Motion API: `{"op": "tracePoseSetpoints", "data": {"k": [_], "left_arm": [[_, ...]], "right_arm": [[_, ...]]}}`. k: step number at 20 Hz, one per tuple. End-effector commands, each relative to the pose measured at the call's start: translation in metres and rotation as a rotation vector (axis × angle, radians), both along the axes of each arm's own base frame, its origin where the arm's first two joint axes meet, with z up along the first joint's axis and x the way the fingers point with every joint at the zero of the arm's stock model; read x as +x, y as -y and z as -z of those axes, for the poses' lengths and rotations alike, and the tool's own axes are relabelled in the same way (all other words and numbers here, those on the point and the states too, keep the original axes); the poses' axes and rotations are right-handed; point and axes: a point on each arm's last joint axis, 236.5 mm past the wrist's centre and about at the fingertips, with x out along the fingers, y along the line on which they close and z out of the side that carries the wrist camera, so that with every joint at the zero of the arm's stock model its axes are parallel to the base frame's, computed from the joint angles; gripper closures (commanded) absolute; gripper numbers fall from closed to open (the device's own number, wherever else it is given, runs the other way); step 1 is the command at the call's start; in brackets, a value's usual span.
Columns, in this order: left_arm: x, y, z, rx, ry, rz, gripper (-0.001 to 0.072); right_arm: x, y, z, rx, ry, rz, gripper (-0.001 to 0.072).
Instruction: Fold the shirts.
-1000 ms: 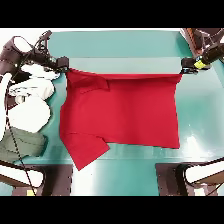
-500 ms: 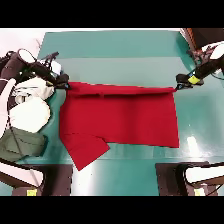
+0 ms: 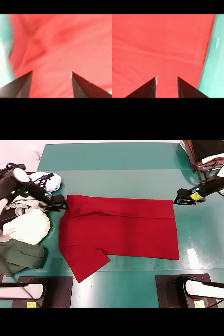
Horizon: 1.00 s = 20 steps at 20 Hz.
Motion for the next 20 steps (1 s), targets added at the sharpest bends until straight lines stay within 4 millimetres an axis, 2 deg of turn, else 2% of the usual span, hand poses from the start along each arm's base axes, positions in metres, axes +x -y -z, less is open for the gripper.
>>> {"op": "tracePoseSetpoints", "data": {"k": [1,3,5,7,9,11,13,16,17,18,19,20], "left_arm": [[-0.08,-0.026,0.0,0.122,-0.032,-0.046,0.0166],[-0.14,-0.018,0.025,0.094,-0.1,-0.072,0.0166],[-0.192,-0.014,0.054,0.084,-0.181,-0.103,0.0166],[-0.224,-0.004,0.078,0.044,-0.249,-0.127,0.0166],[-0.23,0.014,0.091,-0.035,-0.262,-0.162,0.0166],[-0.221,0.032,0.095,-0.121,-0.225,-0.191,0.0166],[-0.21,0.044,0.093,-0.19,-0.183,-0.219,0.0166],[-0.195,0.051,0.088,-0.238,-0.135,-0.254,0.0169],[-0.193,0.051,0.087,-0.238,-0.129,-0.256,0.0238],[-0.191,0.051,0.086,-0.237,-0.119,-0.245,0.0445],[-0.19,0.051,0.085,-0.238,-0.115,-0.242,0.0535],[-0.188,0.051,0.081,-0.238,-0.107,-0.231,0.0686]], "right_arm": [[-0.02,-0.006,-0.037,-0.008,0.089,-0.013,0.0398],[-0.022,-0.006,-0.05,-0.017,0.147,-0.002,0.0399],[-0.025,-0.006,-0.053,-0.021,0.183,0.009,0.0399],[-0.031,-0.007,-0.048,-0.019,0.169,0.008,0.0398],[-0.033,-0.007,-0.046,-0.017,0.156,0.005,0.0398],[-0.033,-0.007,-0.046,-0.017,0.156,0.005,0.0398],[-0.034,-0.007,-0.046,-0.016,0.153,0.004,0.0399],[-0.038,-0.008,-0.045,-0.014,0.137,-0.001,0.0398],[-0.041,-0.008,-0.044,-0.014,0.124,-0.005,0.0398],[-0.045,-0.007,-0.042,-0.017,0.108,-0.013,0.0398],[-0.05,-0.005,-0.039,-0.016,0.085,-0.018,0.0399],[-0.06,0.0,-0.032,-0.014,0.041,-0.01,0.0398]]}}
